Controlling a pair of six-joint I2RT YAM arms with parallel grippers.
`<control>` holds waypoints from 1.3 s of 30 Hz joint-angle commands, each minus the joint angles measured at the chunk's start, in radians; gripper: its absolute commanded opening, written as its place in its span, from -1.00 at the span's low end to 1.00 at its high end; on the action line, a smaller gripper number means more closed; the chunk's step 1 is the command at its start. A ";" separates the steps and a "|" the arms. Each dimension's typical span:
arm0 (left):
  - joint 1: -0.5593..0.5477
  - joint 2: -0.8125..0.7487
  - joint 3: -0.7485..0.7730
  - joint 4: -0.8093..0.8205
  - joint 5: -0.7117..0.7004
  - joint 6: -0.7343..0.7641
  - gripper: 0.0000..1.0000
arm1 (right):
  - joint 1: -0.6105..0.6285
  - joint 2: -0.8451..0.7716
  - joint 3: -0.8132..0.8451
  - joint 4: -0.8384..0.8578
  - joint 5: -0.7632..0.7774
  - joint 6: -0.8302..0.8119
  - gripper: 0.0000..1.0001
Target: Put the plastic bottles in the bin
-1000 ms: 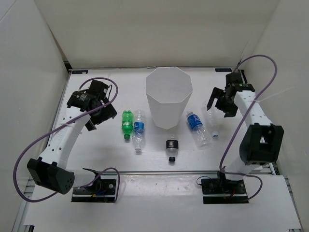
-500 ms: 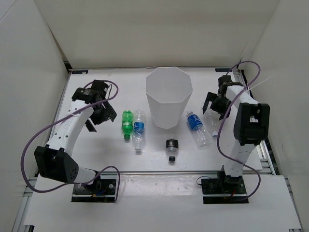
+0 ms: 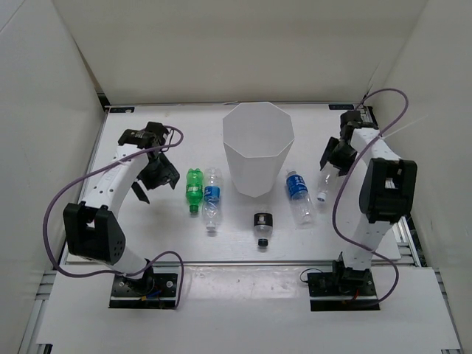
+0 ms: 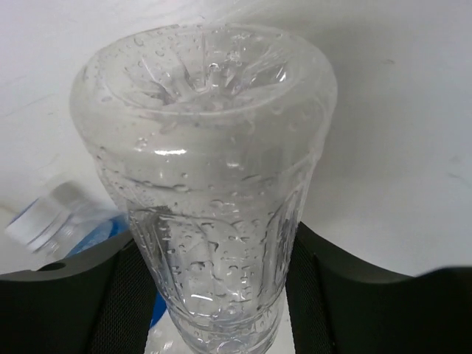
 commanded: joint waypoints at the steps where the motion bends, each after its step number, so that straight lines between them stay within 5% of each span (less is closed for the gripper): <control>1: 0.005 0.005 0.036 -0.066 0.003 -0.003 1.00 | 0.008 -0.220 0.022 -0.042 0.083 0.031 -0.01; 9: 0.005 0.033 0.047 -0.076 0.023 -0.043 1.00 | 0.151 -0.533 0.259 -0.070 0.157 0.143 -0.13; 18: -0.102 0.023 0.133 -0.008 -0.150 -0.019 1.00 | 0.568 -0.304 0.743 0.046 0.277 -0.111 -0.10; 21: -0.102 0.036 0.121 0.061 -0.118 0.020 1.00 | 0.619 -0.204 0.813 0.056 0.263 -0.111 0.15; 23: -0.102 0.048 0.121 0.088 -0.098 0.020 1.00 | 0.640 -0.188 0.813 0.056 0.252 -0.102 0.58; 24: -0.102 0.062 0.121 0.105 -0.066 0.038 1.00 | 0.640 -0.188 0.798 0.041 0.252 -0.102 0.99; 39: -0.142 0.088 -0.113 0.644 0.091 0.316 1.00 | 0.797 -0.447 0.741 -0.137 0.407 -0.140 1.00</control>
